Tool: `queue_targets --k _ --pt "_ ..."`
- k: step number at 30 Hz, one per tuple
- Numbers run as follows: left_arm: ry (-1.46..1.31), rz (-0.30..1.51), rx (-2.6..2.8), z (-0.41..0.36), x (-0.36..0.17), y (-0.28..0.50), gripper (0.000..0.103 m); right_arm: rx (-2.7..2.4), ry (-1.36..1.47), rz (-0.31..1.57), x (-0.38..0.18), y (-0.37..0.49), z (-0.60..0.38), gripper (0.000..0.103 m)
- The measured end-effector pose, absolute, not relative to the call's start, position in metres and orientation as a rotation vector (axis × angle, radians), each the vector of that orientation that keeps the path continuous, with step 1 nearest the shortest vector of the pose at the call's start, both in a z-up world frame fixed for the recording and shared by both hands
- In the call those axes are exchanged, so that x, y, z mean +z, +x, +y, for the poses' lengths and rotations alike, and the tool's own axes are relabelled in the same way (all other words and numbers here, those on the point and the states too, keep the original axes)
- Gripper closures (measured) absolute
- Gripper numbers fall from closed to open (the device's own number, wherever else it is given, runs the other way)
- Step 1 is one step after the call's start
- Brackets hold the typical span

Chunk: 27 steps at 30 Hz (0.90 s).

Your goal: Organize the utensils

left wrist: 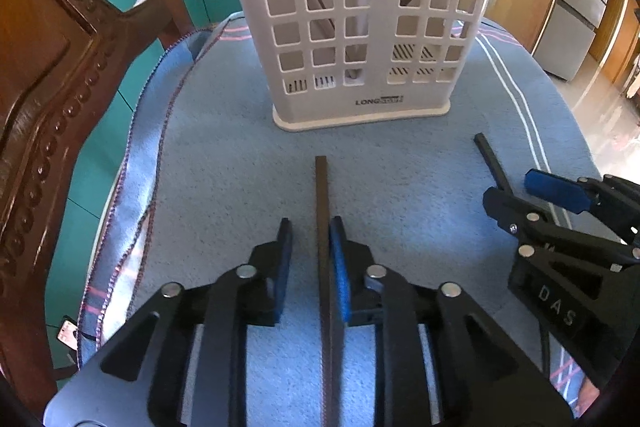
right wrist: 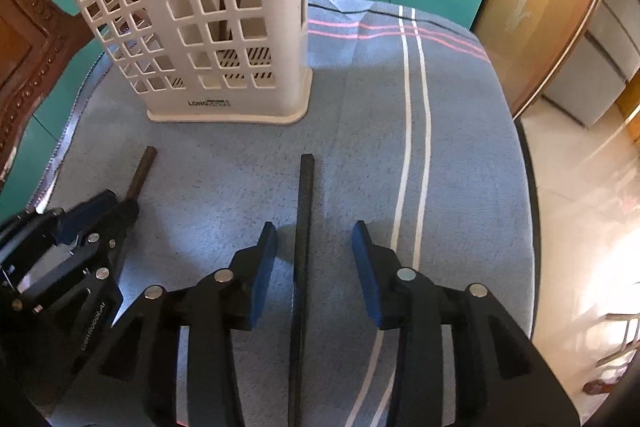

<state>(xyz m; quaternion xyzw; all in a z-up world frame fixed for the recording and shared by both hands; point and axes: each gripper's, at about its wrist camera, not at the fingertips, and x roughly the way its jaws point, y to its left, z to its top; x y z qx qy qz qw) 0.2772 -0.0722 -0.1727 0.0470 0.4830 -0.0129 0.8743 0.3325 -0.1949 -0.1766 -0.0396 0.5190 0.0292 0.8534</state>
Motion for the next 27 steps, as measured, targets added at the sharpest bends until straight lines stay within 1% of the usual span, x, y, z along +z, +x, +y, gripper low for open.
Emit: queue_targets --k 7,17,21,23,24,26,27 --pt "0.097 0.998 -0.032 -0.071 -0.171 0.287 0.078 0.057 -0.099 1.059 -0.179 0.336 -0.193 0.060" --pt "0.088 0.995 -0.045 -0.060 -0.173 0.294 0.078 0.063 -0.090 1.059 -0.180 0.344 -0.195 0.060" --pt "0.117 0.984 -0.039 -0.065 -0.173 0.295 0.078 0.066 -0.094 1.056 -0.180 0.340 -0.191 0.062" --pt "0.117 0.983 -0.042 -0.068 -0.174 0.293 0.081 0.076 -0.093 1.059 -0.179 0.339 -0.191 0.065" --pt "0.111 0.984 -0.053 -0.070 -0.174 0.293 0.086 0.081 -0.094 1.059 -0.179 0.337 -0.190 0.068" --pt "0.122 0.980 -0.065 -0.074 -0.174 0.293 0.092 0.097 -0.097 1.058 -0.178 0.335 -0.188 0.077" --pt "0.127 0.978 -0.067 -0.077 -0.175 0.291 0.095 0.110 -0.099 1.060 -0.177 0.334 -0.186 0.086"
